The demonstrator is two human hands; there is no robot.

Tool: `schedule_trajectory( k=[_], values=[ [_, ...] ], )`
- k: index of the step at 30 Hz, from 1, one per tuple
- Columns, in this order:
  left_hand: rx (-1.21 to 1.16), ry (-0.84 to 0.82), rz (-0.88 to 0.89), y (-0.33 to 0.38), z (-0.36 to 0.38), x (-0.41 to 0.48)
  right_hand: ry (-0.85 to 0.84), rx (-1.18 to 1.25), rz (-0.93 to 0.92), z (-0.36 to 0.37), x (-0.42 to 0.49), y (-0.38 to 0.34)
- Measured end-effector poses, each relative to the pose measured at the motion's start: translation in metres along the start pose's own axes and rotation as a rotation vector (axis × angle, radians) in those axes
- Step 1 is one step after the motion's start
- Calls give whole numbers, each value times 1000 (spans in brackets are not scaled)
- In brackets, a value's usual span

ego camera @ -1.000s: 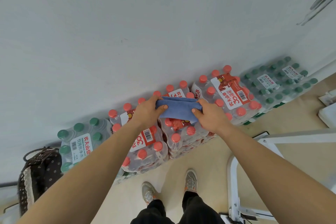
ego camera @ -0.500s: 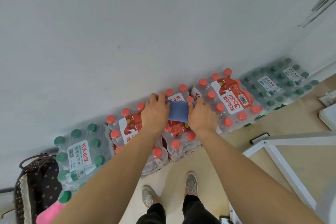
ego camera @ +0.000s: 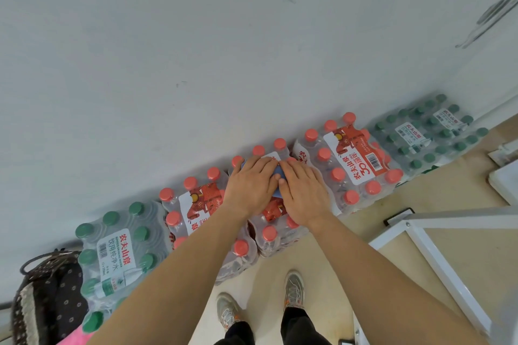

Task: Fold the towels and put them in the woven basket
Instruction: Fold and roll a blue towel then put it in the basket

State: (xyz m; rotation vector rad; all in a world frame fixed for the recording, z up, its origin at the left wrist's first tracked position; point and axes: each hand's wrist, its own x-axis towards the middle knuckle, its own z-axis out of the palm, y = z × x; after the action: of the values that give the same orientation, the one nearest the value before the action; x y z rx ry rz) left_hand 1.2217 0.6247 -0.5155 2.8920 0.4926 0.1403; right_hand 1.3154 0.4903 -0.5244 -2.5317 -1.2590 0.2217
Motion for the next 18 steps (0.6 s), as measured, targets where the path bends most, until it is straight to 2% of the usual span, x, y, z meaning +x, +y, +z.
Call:
schedule_trajectory(
  k=[4,7,11,14,18],
  values=[
    [-80,14,8,-8,13,-3,-73,-71,-57,7,-1,16],
    [-124,8,4,-12,21,0,-52,-54,-48,11,-1,18],
    [-65,6,-23,-10,20,-2,-76,-67,-58,10,-1,18],
    [25,-4,-34,-3,11,-5,-174,-94,-67,3,0,19],
    [73,-108,-51,1,2,-6,-274,-117,-146,-17,6,18]
  ],
)
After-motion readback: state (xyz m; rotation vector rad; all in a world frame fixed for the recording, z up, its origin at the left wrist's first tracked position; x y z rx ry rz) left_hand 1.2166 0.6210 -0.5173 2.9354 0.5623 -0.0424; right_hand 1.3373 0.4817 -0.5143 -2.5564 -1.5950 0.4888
